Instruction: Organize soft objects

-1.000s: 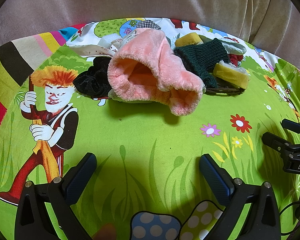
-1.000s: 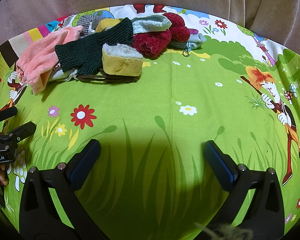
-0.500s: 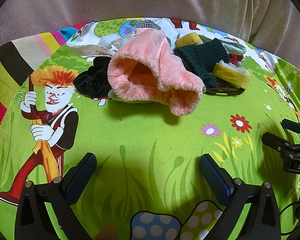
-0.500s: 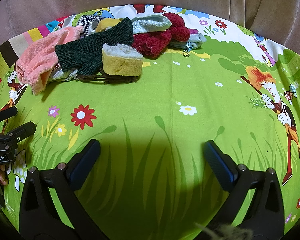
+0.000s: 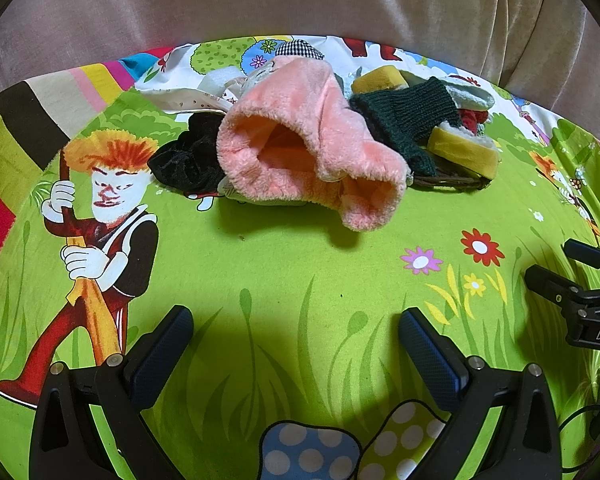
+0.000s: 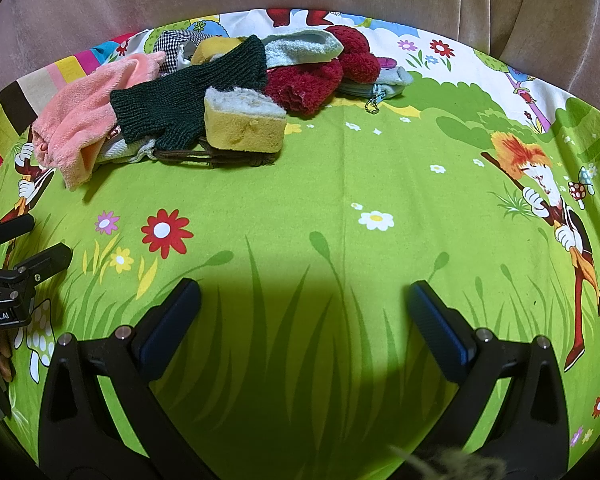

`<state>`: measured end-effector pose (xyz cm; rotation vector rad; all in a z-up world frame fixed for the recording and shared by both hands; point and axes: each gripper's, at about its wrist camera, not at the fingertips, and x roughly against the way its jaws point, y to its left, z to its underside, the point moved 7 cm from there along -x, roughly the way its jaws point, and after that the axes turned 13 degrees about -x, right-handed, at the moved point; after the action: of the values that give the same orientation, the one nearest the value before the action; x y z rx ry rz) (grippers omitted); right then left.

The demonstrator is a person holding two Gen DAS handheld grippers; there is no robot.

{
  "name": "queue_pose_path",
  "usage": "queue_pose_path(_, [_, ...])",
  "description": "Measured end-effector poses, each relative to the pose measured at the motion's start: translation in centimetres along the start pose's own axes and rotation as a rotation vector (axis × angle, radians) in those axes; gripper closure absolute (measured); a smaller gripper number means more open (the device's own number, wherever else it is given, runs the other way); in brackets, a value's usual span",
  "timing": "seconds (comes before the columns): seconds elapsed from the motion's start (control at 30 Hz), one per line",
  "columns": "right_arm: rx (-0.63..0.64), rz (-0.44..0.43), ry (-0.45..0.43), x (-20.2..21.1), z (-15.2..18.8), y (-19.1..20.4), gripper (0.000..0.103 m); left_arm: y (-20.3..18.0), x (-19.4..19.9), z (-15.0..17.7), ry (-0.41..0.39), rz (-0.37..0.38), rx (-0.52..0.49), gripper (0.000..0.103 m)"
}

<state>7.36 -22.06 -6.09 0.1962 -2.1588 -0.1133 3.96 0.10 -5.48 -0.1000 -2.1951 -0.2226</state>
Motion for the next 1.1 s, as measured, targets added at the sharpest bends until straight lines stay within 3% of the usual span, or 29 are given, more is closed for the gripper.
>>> queue_pose_path(0.47, [-0.003, -0.007, 0.001, 0.0, -0.1, 0.0, 0.000, 0.0, -0.1, 0.2, 0.010, -0.003, 0.007, 0.000])
queue_pose_path(0.57, [-0.002, -0.006, 0.001, 0.0, 0.0, 0.0, 0.000, 0.1, 0.0, 0.3, 0.037, 0.025, -0.015, 0.000])
queue_pose_path(0.63, [0.000, -0.006, 0.001, 0.0, 0.0, 0.0, 0.000, 1.2, 0.6, 0.7, 0.046, 0.006, 0.047, 0.000])
queue_pose_path(0.67, [0.001, -0.005, 0.001, 0.1, 0.1, 0.0, 0.000, 1.9, 1.3, 0.7, 0.010, 0.029, 0.097, 0.000])
queue_pose_path(0.77, [0.002, -0.002, 0.001, 0.1, 0.1, 0.1, 0.000, 3.4, 2.7, -1.0, -0.082, 0.057, 0.142, 0.000])
queue_pose_path(1.03, [0.002, 0.000, 0.000, 0.1, 0.2, 0.2, 0.000, 2.8, 0.9, -8.7, -0.127, 0.020, 0.041, 0.003])
queue_pose_path(1.07, [0.002, 0.000, 0.000, 0.1, 0.2, 0.2, 0.000, 2.5, 0.5, -9.1, -0.129, -0.001, 0.020, 0.027])
queue_pose_path(1.1, [0.002, 0.000, 0.000, 0.1, 0.2, 0.2, 0.000, 1.9, -0.3, -9.3, -0.109, -0.018, -0.014, 0.082])
